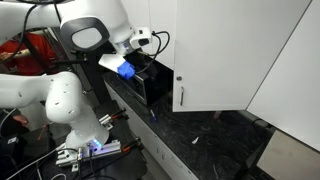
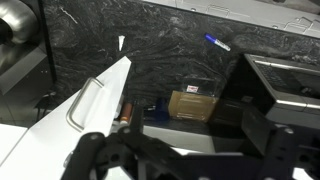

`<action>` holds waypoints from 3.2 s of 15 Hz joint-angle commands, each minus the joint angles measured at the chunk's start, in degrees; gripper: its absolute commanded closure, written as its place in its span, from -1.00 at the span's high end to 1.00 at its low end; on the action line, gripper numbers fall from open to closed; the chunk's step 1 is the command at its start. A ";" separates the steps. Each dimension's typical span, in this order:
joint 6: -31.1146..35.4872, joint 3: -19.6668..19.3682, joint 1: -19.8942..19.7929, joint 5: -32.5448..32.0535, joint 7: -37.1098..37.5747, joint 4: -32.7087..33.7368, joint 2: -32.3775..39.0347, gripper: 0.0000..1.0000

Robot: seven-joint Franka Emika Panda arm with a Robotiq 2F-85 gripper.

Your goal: Open the right cabinet door

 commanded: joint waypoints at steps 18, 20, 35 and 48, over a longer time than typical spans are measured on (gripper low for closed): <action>7.68 14.27 12.21 -12.05 8.86 0.32 9.04 1.00; 11.36 14.70 11.54 -14.32 9.51 0.86 11.87 1.00; 36.72 37.07 -18.79 -55.26 50.60 5.12 21.37 1.00; 27.50 46.31 -29.16 -67.38 66.95 6.79 21.32 1.00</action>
